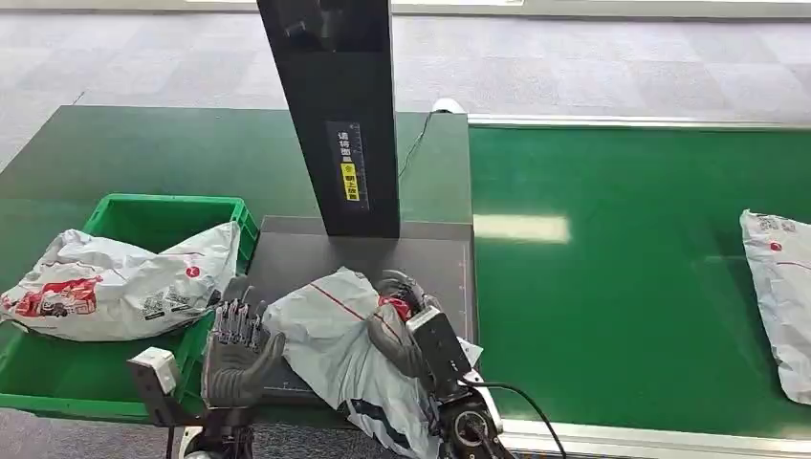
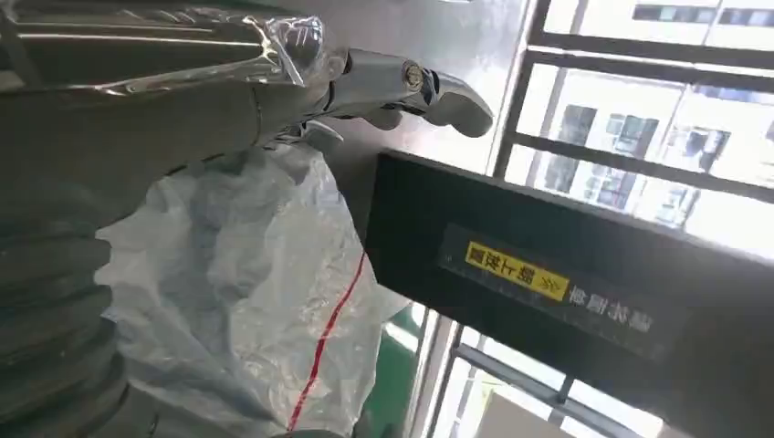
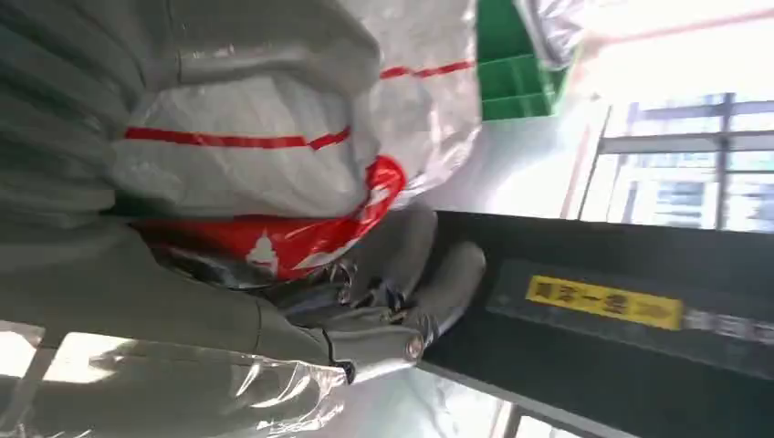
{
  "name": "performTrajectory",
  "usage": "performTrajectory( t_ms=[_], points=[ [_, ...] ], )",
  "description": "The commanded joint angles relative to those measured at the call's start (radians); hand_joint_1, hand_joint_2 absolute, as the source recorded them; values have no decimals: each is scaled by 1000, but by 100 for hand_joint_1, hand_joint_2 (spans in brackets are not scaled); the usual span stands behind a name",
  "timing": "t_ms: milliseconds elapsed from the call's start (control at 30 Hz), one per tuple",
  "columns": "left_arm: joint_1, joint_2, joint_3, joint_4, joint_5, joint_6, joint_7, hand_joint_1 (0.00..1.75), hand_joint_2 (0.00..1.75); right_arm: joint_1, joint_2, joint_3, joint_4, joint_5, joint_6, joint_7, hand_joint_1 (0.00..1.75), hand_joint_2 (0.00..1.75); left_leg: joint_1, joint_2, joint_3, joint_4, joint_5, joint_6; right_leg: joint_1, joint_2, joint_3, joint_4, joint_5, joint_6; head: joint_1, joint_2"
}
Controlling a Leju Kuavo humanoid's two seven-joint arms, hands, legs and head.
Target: Moved the parcel from conveyor to table for the left to box.
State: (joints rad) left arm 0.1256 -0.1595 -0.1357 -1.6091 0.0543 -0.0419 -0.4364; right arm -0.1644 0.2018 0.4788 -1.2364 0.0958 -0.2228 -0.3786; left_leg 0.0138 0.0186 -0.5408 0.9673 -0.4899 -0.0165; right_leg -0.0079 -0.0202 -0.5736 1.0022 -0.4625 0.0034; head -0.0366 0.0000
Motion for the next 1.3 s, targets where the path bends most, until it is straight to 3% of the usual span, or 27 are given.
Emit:
performTrajectory(
  t_ms=[33, 100, 267, 333, 467, 600, 767, 867, 900, 967, 1000, 1067, 1100, 1300],
  points=[
    [-32, 67, -110, 69, -102, -82, -13, 0, 175, -36, -19, -31, 14, -2, -2, -89, 0, 175, 0, -2, 1, -1, 1, 1, 0, 0, 2, -1, 0, 0, 0, 0],
    [-34, 60, -108, 75, -114, -99, -15, 0, 175, -33, -32, -30, -12, 87, -35, -102, 0, 175, 0, -2, 1, -1, 1, 1, 0, 0, 2, -2, 0, 0, 0, 0],
    [-45, 57, -109, 99, -128, -122, -22, 0, 175, -38, -38, -50, -6, 124, -38, -143, 0, 175, 0, -3, 1, -1, 1, 1, -1, -1, 2, -1, 0, 0, 0, 0],
    [-63, 61, -111, 112, -130, -138, -28, 0, 175, -61, -54, -46, 2, 53, 96, -179, 0, 175, 0, -3, 1, -1, 1, 1, 0, 0, 2, -2, 1, 0, 0, 0],
    [-79, 64, -109, 123, -139, -154, -30, 0, 175, -77, -71, -78, -28, -33, 242, -221, 0, 175, -1, -2, 1, 0, 1, 1, -1, 0, 1, -1, 1, 0, 0, 0],
    [-66, 67, -120, 115, -192, -178, -37, 0, 175, -42, -83, -170, -133, -99, 379, -158, 0, 175, 0, -4, 0, 0, 1, 2, -1, -1, 1, -1, 0, 0, 0, 0],
    [-62, 64, -120, 114, -204, -181, -37, 0, 175, -37, -79, -189, -131, -60, 375, -152, 0, 175, 0, -3, 1, 0, 0, 1, -1, -1, 2, -1, 0, 0, 0, 0],
    [-36, 65, -116, 87, -242, -180, -30, 0, 175, -5, -75, -250, -179, 150, 218, -99, 0, 175, 0, -2, 1, -1, 0, 1, -1, -1, 2, -1, 0, 0, 0, 0],
    [-26, 65, -115, 78, -250, -183, -29, 0, 175, 19, -71, -289, -215, 151, 216, -83, 0, 0, 0, -3, 2, -1, 0, 1, 0, -1, 2, -2, 0, 0, 0, 0],
    [-23, 64, -113, 77, -256, -186, -29, 0, 175, 44, -74, -325, -248, 161, 213, -78, 0, 0, 0, -4, 1, 0, 0, 1, -1, -2, 2, -1, 0, 0, 0, 0],
    [-22, 63, -110, 74, -262, -185, -31, 0, 175, 65, -73, -357, -274, 168, 195, -76, 0, 175, 0, -6, 1, 0, 1, 1, -1, -3, 2, -2, 0, 0, 0, 0],
    [-14, 56, -102, 63, -280, -169, -36, 0, 175, 102, -62, -412, -322, 172, 191, -73, 0, 175, 0, -4, 1, 0, 0, 1, -1, -2, 2, -1, 0, 0, 0, 0],
    [-4, 50, -97, 44, -359, -88, -46, 0, 175, 126, -52, -445, -357, 175, 183, -76, 0, 175, 0, -5, 1, 0, 0, 2, -1, -2, 3, -2, -1, 0, 0, 0],
    [2, 43, -106, 17, -429, -26, -56, 0, 175, 141, -41, -474, -397, 178, 179, -73, 0, 175, 0, -3, 0, 0, -1, 1, -1, 0, 1, -1, -1, 0, 0, 0]
  ],
)
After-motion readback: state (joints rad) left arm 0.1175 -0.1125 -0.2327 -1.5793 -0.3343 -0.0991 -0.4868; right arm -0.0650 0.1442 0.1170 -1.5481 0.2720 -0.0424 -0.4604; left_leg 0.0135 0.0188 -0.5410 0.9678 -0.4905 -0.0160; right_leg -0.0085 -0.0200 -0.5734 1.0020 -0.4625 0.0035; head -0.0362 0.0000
